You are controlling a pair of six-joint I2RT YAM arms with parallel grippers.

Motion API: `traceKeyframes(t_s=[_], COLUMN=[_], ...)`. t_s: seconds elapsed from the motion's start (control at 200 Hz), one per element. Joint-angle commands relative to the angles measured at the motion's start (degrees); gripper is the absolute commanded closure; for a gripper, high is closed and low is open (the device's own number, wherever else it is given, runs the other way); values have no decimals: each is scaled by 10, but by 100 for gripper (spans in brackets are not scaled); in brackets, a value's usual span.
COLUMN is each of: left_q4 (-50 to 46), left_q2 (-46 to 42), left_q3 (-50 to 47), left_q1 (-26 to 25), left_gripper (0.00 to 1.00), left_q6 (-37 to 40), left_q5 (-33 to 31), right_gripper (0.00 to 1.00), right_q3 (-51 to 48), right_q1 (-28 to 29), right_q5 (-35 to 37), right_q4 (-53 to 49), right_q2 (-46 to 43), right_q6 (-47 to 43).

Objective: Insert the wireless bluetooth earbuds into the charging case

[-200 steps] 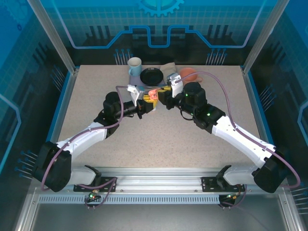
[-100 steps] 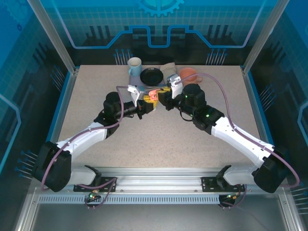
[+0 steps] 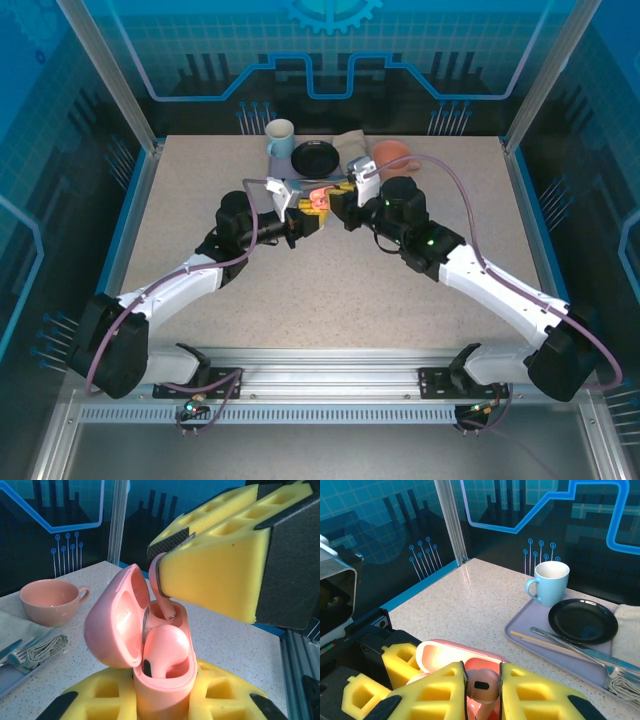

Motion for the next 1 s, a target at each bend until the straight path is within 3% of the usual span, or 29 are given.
traceKeyframes(t_s=[0.0, 0.645, 0.995], left_q4=[35, 37, 35], left_q2=[-6, -3, 4], left_q3=[20, 32, 28], left_q1=[-2, -2, -1], left_gripper=[100, 100, 100], left_q6=[-3, -11, -16], left_q5=[-4, -3, 3], right_gripper=[82, 81, 82], right_q3=[-16, -17, 25], right_q1=[5, 39, -8], right_q5=[-2, 40, 9], right_q4=[-5, -17, -22], right_q2=[-18, -19, -17], right_q6=[-16, -61, 6])
